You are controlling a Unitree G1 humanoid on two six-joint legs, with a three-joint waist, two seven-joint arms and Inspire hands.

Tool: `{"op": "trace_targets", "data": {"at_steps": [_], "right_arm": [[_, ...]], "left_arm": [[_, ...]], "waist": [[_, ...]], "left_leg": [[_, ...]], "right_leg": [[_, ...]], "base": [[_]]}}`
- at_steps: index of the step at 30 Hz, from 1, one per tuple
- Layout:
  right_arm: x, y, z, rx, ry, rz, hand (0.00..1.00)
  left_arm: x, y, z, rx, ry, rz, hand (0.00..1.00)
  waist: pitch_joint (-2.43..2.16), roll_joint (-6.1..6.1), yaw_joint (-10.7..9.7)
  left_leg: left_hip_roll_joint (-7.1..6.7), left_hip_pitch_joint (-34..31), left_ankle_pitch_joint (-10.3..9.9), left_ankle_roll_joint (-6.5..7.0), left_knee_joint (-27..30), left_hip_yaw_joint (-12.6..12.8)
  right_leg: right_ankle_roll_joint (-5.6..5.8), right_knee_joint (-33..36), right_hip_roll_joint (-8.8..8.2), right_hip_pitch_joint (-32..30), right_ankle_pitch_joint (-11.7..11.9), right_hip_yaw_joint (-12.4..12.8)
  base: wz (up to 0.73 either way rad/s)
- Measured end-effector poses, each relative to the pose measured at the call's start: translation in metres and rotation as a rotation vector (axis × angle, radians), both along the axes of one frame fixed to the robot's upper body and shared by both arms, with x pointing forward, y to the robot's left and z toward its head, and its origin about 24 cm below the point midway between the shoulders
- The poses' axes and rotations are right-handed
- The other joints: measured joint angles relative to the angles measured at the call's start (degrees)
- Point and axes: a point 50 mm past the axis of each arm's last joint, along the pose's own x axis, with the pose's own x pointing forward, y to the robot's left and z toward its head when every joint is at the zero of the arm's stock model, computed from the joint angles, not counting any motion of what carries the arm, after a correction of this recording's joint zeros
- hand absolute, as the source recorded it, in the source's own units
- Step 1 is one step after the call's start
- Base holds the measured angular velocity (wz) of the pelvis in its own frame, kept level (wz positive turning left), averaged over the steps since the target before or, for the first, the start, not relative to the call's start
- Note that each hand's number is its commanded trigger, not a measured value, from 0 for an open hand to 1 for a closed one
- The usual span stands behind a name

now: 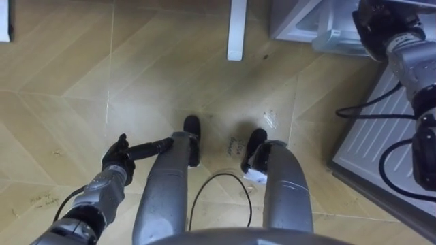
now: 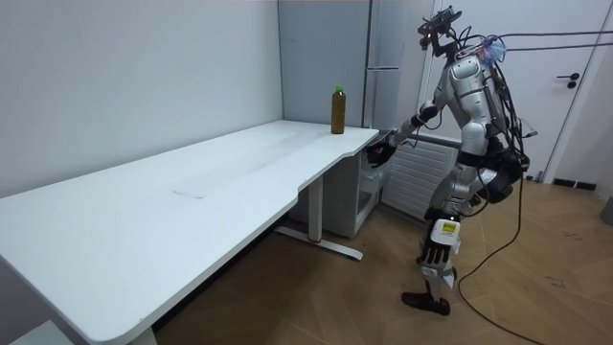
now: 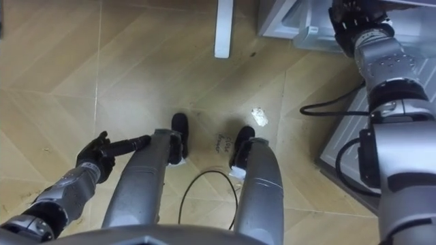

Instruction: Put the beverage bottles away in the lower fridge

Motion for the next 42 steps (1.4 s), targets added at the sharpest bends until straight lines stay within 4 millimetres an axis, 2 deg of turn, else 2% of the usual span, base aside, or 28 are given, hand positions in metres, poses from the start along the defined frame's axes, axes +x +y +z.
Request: {"op": "trace_targets", "data": {"at_steps": [4, 9, 35, 42], "right_arm": [[0.000, 0.000, 0.000, -0.035, 0.013, 0.011, 0.00], [-0.004, -0.002, -0.006, -0.034, 0.047, -0.003, 0.00], [-0.007, -0.005, -0.009, -0.030, 0.097, -0.032, 0.00], [-0.020, -0.007, -0.028, -0.074, 0.127, 0.015, 0.00]], "left_arm": [[-0.001, 0.000, 0.000, -0.002, 0.001, -0.001, 0.00], [-0.002, -0.001, 0.000, -0.005, -0.001, -0.001, 0.00], [-0.010, -0.002, 0.000, 0.001, -0.002, 0.014, 0.00], [-0.015, -0.002, -0.003, 0.000, 0.022, 0.010, 0.00]], "waist": [[0.00, 0.00, 1.35], [0.00, -0.01, 1.99], [0.00, -0.01, 1.95], [0.06, 0.04, 2.08]], "left_leg": [[0.45, 0.58, 0.04, -0.06, -0.34, 0.04], [0.46, 0.61, 0.10, -0.14, -0.42, -0.20], [0.39, 1.78, 0.11, -0.10, 0.35, -0.61], [0.37, 5.68, 0.02, -0.12, -1.43, -0.57]], "right_leg": [[-0.26, -0.85, 0.38, 0.74, 0.33, -0.39], [-0.29, -1.41, 0.35, 1.05, 0.34, -0.92], [-0.15, -0.99, 0.18, 2.73, 0.19, -1.43], [0.08, -2.40, 0.24, 6.75, -0.08, -1.63]], "base": [[-0.04], [0.01], [0.00], [0.00]]}}
